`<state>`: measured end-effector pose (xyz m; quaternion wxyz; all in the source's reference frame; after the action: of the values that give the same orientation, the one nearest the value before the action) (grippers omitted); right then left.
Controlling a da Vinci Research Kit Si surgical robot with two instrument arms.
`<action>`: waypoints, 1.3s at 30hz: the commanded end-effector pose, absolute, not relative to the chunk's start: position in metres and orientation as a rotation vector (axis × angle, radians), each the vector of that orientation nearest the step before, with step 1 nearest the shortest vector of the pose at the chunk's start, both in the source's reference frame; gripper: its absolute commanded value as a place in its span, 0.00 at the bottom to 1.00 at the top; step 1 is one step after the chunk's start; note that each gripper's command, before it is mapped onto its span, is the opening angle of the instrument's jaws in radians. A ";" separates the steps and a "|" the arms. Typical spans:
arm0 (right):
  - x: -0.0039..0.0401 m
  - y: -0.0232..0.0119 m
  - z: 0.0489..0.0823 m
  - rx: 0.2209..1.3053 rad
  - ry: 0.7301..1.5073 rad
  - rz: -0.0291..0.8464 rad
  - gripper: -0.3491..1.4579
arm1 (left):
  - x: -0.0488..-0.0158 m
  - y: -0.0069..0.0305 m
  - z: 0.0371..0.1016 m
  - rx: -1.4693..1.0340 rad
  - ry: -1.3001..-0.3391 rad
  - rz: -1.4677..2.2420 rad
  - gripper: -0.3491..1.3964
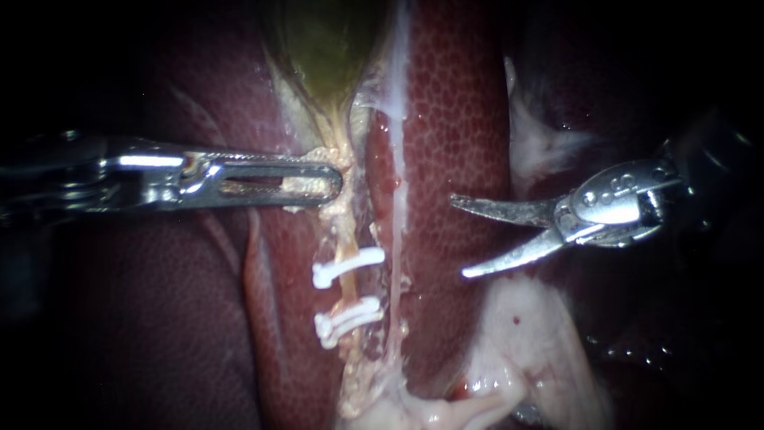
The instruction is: Go to the cutting position left tube
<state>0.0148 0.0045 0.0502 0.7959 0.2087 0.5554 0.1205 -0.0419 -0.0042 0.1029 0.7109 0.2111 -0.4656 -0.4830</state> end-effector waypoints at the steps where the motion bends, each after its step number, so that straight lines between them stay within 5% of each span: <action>1: 0.0148 0.0045 0.0501 0.448 1.193 0.259 0.99 | -0.0419 -0.0042 0.1028 0.468 -1.033 -1.072 0.00; 23: 0.0151 0.0046 0.0504 0.446 1.192 0.262 0.99 | -0.0351 0.0002 0.0962 0.447 -1.045 -1.115 0.00; 39: 0.0169 0.0032 0.0532 0.470 1.201 0.247 0.99 | -0.0350 0.0002 0.0955 0.441 -1.050 -1.115 0.00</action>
<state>0.0173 0.0030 0.0539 0.7919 0.2206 0.5577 0.1149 -0.0349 0.0002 0.0954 0.6988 0.1979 -0.4711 -0.5006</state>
